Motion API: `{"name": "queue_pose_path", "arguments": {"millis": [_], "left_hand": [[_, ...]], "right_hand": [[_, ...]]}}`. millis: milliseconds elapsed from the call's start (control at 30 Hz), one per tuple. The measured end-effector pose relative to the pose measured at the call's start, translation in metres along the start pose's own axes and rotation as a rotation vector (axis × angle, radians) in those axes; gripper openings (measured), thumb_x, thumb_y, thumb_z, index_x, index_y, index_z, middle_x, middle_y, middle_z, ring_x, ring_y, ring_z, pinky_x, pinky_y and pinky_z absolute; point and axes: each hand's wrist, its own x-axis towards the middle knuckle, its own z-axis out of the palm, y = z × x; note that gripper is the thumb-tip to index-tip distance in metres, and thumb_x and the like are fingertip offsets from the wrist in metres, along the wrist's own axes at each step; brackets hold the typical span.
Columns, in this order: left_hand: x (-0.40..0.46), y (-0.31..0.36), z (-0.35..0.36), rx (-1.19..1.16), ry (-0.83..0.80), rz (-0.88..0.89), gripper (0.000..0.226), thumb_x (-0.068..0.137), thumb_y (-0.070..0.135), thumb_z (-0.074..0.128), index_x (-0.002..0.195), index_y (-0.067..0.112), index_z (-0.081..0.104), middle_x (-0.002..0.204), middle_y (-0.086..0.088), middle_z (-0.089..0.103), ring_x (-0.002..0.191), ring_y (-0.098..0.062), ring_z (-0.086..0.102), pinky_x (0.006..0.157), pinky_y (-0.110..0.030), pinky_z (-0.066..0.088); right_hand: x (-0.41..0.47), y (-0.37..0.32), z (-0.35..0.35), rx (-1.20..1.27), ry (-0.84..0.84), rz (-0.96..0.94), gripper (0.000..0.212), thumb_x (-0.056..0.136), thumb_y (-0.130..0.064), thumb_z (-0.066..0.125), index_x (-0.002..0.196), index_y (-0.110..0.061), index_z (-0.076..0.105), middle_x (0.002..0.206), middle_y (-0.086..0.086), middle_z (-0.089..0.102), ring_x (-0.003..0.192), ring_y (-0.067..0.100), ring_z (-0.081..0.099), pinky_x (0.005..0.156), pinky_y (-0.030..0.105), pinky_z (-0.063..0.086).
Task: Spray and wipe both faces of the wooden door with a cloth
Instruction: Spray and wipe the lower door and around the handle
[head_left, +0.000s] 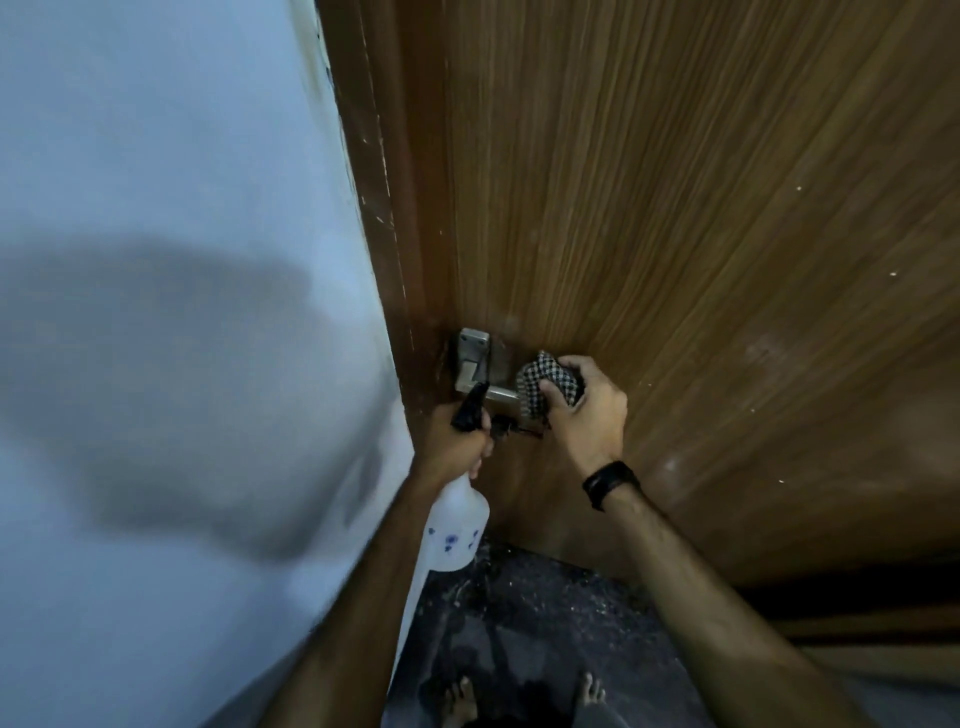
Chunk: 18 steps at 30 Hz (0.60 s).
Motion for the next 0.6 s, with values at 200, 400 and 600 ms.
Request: {"name": "queue_pose_path", "arguments": {"millis": [200,400,600], "left_hand": [[0.014,-0.001,0.003,0.039,-0.021,-0.046,0.024,0.098,0.003,0.053,0.078,0.013,0.06,0.057,-0.005,0.054,0.045,-0.015,0.045,0.05,-0.028,0.039],[0.018,-0.003,-0.003,-0.042,0.0,-0.034,0.023,0.094,-0.007,0.051,0.085,0.013,0.059,0.061,-0.003,0.054,0.05,-0.014,0.045,0.05,-0.026,0.039],[0.017,-0.008,-0.003,-0.084,0.019,-0.028,0.026,0.087,-0.012,0.052,0.085,0.012,0.061,0.059,-0.003,0.056,0.046,-0.015,0.045,0.051,-0.028,0.04]], "right_hand": [[0.013,-0.022,0.01,-0.142,0.1,-0.42,0.041,0.078,-0.003,0.072,0.118,-0.007,0.065,0.11,0.009,0.064,0.099,0.025,0.057,0.088,0.03,0.046],[0.033,-0.004,0.035,-0.477,-0.227,-0.775,0.042,0.074,-0.008,0.081,0.113,-0.005,0.068,0.109,0.011,0.059,0.092,0.028,0.054,0.066,0.038,0.055],[0.054,-0.014,0.019,-0.761,-0.451,-1.076,0.02,0.084,-0.006,0.066,0.103,-0.01,0.072,0.113,0.008,0.061,0.094,0.025,0.053,0.076,0.036,0.051]]}}
